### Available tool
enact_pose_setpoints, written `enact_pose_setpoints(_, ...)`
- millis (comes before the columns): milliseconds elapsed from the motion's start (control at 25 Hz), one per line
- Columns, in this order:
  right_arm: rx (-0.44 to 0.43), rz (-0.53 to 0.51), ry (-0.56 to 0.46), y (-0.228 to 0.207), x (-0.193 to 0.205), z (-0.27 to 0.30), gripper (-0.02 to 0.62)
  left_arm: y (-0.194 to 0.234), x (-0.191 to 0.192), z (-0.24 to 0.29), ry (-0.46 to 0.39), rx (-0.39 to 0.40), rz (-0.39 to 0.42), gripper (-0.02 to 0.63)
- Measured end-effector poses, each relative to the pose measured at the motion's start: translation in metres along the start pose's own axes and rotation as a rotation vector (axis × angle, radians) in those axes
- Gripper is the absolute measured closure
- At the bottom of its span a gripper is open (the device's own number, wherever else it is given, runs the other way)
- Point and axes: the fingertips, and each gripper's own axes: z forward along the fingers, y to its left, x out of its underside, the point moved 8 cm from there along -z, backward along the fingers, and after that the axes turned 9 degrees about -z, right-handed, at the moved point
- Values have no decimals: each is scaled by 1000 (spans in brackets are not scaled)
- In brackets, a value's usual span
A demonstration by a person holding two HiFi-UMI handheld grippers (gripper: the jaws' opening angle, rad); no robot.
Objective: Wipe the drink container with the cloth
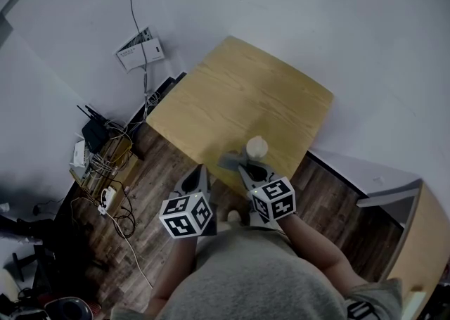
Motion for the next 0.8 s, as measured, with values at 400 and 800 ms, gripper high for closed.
enact_pose_setpoints(400, 2, 84, 104, -12, 32, 12, 586, 1, 1, 0, 5, -8, -3, 603)
enact_pose_setpoints(800, 26, 113, 203, -20, 59, 24, 586, 4, 2, 2, 17, -11, -3, 603)
